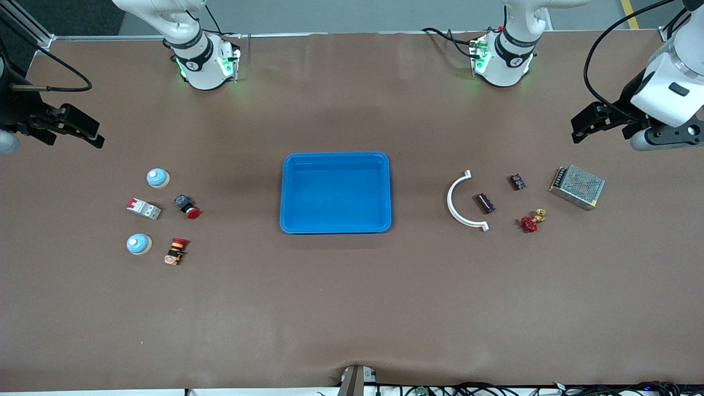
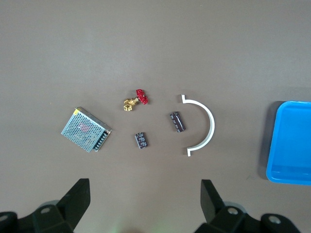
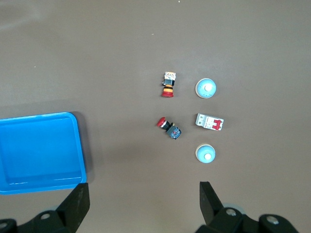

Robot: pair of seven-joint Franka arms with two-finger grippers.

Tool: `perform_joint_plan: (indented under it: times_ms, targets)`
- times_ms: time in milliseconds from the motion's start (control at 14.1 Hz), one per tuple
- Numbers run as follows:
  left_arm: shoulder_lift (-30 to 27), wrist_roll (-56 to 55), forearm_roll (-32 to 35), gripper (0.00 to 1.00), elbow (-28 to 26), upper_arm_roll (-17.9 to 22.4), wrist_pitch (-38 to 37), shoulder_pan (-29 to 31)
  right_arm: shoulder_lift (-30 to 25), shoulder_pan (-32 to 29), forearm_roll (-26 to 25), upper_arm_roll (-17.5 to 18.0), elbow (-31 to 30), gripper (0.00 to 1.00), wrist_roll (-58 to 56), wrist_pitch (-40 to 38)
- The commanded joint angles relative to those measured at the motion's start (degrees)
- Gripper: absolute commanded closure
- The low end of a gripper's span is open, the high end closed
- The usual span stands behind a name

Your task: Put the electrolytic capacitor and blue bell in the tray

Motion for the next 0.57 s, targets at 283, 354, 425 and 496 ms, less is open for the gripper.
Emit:
perform_joint_plan:
  times_ms: [283, 354, 425, 496]
  targets:
    - [0.0, 0.9, -0.8, 0.00, 1.1, -0.2, -0.7, 0.4, -0.8, -0.2, 0.3, 0.0, -0.8, 0.00, -0.6, 0.5]
    - [0.0, 1.2, -0.9, 0.00, 0.9, -0.2, -0.7, 0.6, -0.7, -0.3, 0.3, -0.1, -4.0, 0.00, -0.7, 3.1]
    - [0.1, 0.6, -0.9, 0.00, 0.1, -0.2, -0.8, 0.7, -1.0, -0.5, -0.3, -0.2, -8.9, 0.00, -0.7, 8.1]
    - [0.3, 0.0, -0.9, 0.00, -0.9, -0.3, -1.8, 0.4, -1.0, -0.4, -1.0, -0.2, -12.2, 0.00, -0.9, 11.2]
